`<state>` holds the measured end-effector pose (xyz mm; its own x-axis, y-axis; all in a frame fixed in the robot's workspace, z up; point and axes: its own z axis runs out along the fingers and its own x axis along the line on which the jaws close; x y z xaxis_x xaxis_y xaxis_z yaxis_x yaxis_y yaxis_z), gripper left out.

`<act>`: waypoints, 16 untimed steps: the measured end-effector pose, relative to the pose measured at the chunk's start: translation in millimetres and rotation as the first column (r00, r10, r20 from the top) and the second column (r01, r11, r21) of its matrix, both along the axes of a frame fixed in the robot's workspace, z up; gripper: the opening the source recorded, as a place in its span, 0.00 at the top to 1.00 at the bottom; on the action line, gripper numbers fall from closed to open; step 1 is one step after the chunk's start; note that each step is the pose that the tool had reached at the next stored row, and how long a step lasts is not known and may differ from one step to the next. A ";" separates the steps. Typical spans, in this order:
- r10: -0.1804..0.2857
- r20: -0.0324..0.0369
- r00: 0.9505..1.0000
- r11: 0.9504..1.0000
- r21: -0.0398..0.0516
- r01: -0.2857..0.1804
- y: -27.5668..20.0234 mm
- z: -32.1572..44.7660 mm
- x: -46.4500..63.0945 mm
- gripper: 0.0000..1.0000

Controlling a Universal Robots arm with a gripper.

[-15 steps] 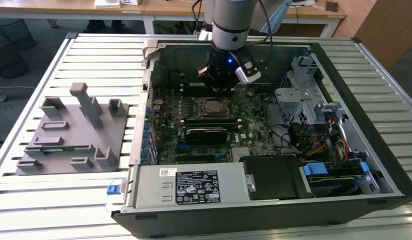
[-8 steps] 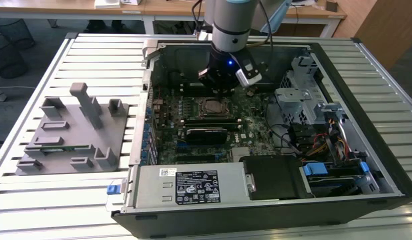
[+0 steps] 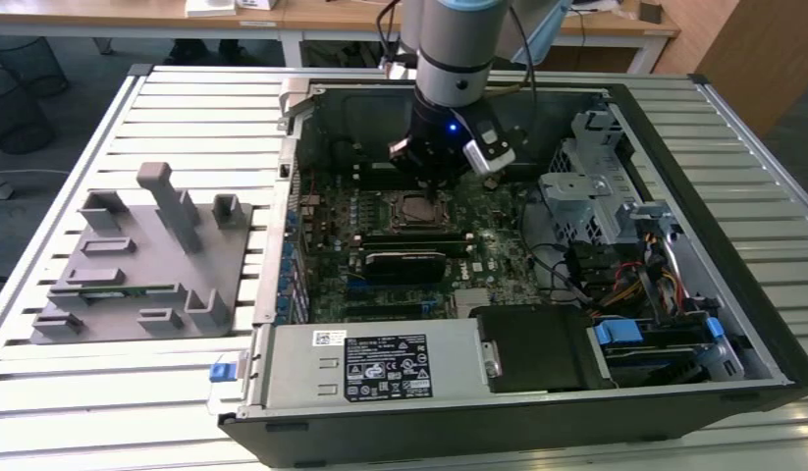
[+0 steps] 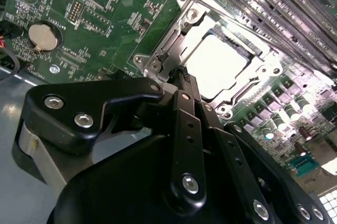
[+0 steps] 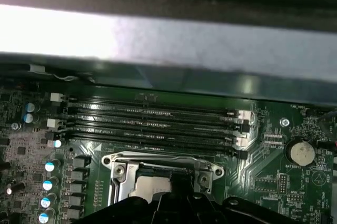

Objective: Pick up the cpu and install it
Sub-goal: 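Install the second cpu locking lever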

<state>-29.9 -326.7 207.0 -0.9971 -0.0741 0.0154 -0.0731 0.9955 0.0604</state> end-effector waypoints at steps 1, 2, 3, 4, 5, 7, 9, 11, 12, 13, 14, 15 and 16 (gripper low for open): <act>0.000 0.000 1.000 1.000 0.000 0.000 -0.8 0.0 0.0 0.89; 0.000 0.000 1.000 1.000 0.000 0.000 -1.5 0.1 0.0 0.89; 0.000 0.000 1.000 1.000 0.000 0.000 -1.7 0.9 0.0 0.89; 0.000 0.000 1.000 1.000 0.000 0.000 -1.8 2.6 -0.1 0.89; 0.000 0.000 1.000 1.000 0.000 0.000 -1.9 5.0 -0.1 0.89; 0.000 0.000 1.000 1.000 0.000 0.000 -1.9 10.7 0.0 0.89; 0.000 0.000 1.000 1.000 0.000 0.000 -2.1 15.0 0.0 0.89; 0.000 0.000 1.000 1.000 0.000 0.000 -2.6 15.0 0.0 0.89; 0.000 0.000 1.000 1.000 0.000 0.000 -3.2 15.1 0.0 0.89; 0.000 0.000 1.000 1.000 0.000 0.000 -3.8 15.1 0.0 0.89; 0.000 0.000 1.000 1.000 0.000 0.000 -4.6 15.2 0.0 0.89; 0.000 0.000 1.000 1.000 0.000 0.000 -5.8 15.1 0.0 0.89; 0.000 0.000 1.000 1.000 0.000 0.000 -6.9 15.1 0.0 0.89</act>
